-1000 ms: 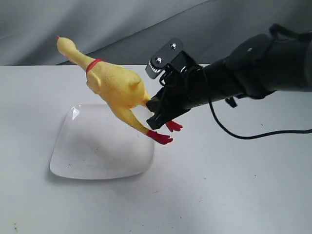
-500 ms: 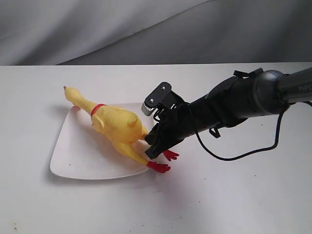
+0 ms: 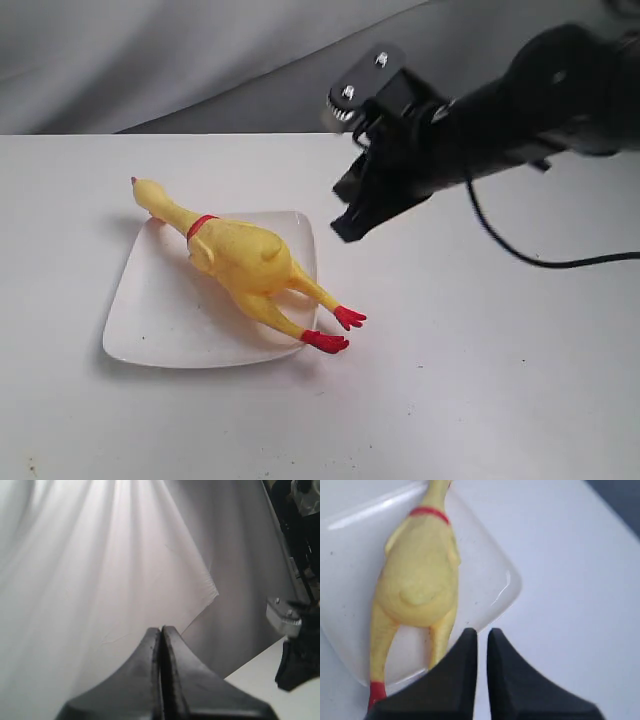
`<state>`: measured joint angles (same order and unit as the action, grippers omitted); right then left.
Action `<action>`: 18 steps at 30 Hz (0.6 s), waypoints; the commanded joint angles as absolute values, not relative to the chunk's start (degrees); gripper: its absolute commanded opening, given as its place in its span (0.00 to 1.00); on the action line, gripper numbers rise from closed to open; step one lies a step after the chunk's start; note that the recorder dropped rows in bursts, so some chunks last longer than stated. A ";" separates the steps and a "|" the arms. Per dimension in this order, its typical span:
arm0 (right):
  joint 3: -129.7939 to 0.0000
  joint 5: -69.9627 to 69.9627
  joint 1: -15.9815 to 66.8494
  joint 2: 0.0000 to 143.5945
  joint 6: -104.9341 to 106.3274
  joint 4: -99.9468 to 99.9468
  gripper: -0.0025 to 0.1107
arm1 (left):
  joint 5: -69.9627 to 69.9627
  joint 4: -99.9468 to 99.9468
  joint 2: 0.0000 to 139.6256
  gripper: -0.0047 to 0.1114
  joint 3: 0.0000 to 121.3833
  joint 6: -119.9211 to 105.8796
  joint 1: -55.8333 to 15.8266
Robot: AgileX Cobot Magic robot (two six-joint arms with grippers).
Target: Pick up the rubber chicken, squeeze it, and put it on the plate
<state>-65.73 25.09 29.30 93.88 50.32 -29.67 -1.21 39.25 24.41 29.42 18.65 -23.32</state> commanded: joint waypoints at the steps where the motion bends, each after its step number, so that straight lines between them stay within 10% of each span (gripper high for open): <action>1: -66.09 27.53 29.57 80.37 46.16 -24.84 0.02 | -1.82 38.61 24.22 0.05 29.61 19.25 -23.58; 18: -39.78 1.55 41.22 32.70 46.61 -24.42 0.02 | -1.82 38.61 24.22 0.05 29.61 19.25 -23.58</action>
<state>-43.94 4.64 40.62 38.66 46.70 -24.92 -1.44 39.25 24.41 29.42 18.65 -23.32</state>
